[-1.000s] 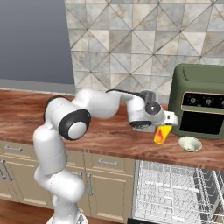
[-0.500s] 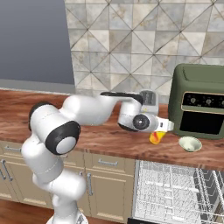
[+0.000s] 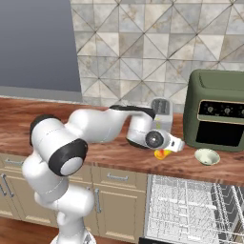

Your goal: Pick up the cup and bowl from the counter, place them in the dishwasher, and close the dishwasher door.

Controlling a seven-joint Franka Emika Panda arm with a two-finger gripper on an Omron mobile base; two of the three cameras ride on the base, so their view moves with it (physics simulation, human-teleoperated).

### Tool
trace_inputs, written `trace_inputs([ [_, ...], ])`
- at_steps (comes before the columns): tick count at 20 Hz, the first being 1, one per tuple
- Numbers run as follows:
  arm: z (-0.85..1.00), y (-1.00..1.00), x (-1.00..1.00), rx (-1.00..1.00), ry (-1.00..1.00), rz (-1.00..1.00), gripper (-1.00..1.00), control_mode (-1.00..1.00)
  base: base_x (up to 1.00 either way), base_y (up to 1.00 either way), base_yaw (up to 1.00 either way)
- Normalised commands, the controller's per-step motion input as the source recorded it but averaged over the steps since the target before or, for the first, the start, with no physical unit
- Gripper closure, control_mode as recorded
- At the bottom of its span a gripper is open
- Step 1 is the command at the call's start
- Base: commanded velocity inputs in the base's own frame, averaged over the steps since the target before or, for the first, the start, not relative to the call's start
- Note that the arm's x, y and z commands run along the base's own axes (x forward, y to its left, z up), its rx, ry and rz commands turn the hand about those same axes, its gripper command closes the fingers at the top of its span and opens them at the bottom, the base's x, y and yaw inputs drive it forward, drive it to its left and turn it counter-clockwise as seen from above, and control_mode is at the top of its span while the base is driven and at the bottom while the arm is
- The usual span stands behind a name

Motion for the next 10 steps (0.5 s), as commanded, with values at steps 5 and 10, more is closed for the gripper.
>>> trace_inputs([
  [5, 0.85, -0.02, 0.00, 0.19, 0.01, 0.00, 1.00, -1.00, 0.00, 0.00, 0.00],
  [10, 0.67, -0.02, 0.00, 0.19, 0.05, 0.04, 1.00, -1.00, 0.00, 0.00, 0.00],
])
